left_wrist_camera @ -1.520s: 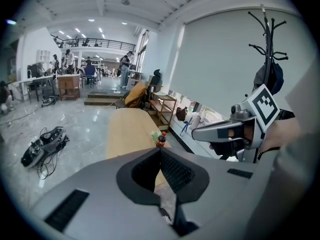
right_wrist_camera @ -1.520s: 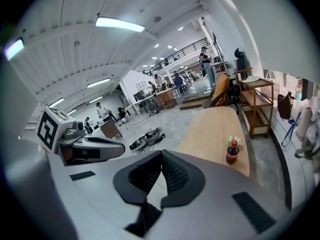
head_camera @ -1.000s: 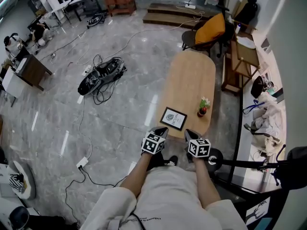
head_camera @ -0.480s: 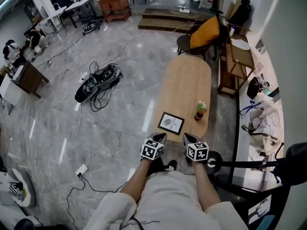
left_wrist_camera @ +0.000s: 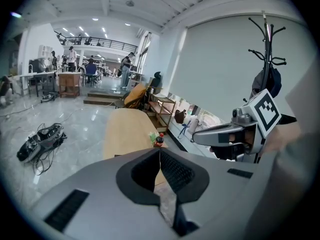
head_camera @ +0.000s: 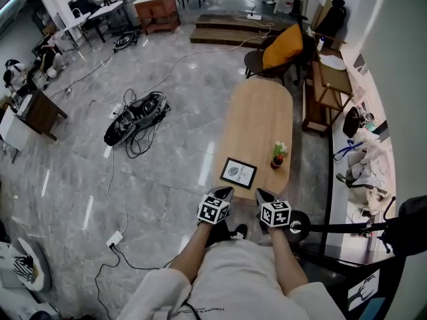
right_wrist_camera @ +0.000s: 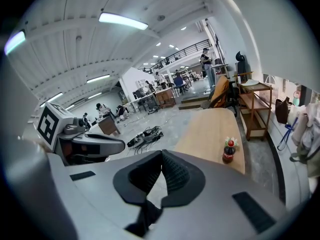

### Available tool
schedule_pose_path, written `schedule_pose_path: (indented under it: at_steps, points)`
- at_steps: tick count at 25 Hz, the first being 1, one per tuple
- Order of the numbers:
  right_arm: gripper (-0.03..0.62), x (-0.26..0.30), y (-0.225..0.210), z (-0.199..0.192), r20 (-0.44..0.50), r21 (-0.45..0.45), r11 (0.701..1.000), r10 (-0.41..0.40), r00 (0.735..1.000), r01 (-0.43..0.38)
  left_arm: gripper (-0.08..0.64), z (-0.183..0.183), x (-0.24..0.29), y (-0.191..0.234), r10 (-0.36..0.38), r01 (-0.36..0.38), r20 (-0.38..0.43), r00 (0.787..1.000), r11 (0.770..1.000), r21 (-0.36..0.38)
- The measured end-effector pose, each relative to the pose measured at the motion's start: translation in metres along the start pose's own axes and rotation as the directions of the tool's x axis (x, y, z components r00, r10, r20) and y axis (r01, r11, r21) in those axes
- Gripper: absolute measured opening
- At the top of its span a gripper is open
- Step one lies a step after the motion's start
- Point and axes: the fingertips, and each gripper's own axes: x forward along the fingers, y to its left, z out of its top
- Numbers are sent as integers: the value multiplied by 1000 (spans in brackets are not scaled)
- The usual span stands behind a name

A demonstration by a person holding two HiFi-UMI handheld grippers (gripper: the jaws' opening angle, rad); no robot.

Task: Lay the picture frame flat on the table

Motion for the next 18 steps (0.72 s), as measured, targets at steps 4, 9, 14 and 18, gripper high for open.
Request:
schedule_pose_path:
  at_steps: [4,9,14,18]
  points:
    - [34,3,6,-1,-5,-11,1000,14,1000,-14,21,0,-1,2,8,-8,3,1000,1000,-3]
    - [34,7,10,-2,-12,-19,1000,20,1000,-20,21,0,-1,7,13,-13,1,1000,1000,-10]
    - [34,12,10,0,-16,-21,999,28,999,-28,21,2,-1,11,21,-20,3,1000,1000,-15]
    - [34,15,8,4,-20,-25,999,35,999,-36,21,5,1,13,28,-28,6,1000,999,-20]
